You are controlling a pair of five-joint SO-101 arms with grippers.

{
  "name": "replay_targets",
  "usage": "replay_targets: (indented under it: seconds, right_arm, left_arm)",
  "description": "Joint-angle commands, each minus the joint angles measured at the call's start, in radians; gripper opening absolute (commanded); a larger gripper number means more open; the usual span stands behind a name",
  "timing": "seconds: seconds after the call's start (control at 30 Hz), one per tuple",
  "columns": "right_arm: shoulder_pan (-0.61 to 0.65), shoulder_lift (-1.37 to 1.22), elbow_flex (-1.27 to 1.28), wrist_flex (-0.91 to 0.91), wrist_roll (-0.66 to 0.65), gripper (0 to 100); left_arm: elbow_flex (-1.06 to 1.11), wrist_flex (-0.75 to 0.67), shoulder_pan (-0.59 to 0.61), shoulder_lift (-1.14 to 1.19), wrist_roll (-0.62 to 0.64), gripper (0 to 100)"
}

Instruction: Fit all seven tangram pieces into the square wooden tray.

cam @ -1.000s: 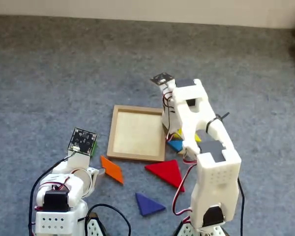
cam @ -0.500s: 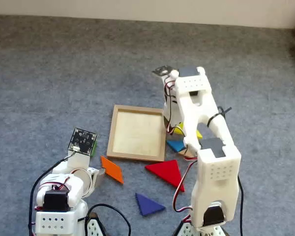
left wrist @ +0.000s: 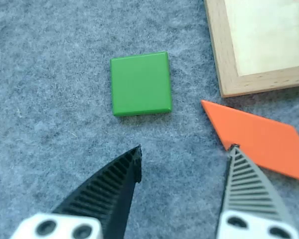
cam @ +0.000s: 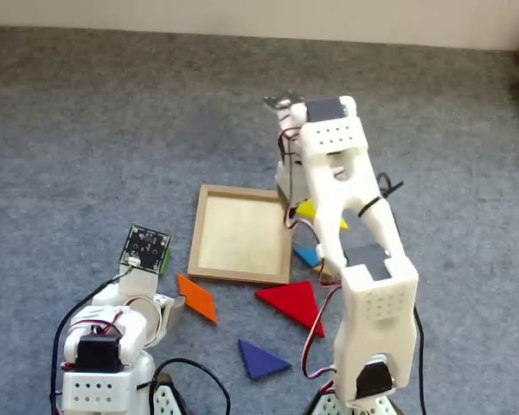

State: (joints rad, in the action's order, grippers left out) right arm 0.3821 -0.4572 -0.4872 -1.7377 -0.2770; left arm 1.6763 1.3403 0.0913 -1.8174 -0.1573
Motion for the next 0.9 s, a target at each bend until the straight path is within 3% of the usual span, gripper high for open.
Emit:
replay_targets:
  seconds: [0.0,0.3,0.47,0.87]
  right_arm:
    - [0.081,0.191,0.067,-0.021,0.046,9.5]
    - [0.228,0.352,0.39,0.232,0.316,9.5]
    - [0.236,0.351,0.526,0.447,0.473,9.5]
    - [0.236,0.351,0.713,0.745,0.752,9.7]
  left_arm:
    - [0.019,0.003,0.007,-0.001,0.006,26]
    - [0.019,0.003,0.007,-0.001,0.006,26]
    - [0.019,0.003,0.007,-0.001,0.006,26]
    - [0.019,0.003,0.007,-0.001,0.006,26]
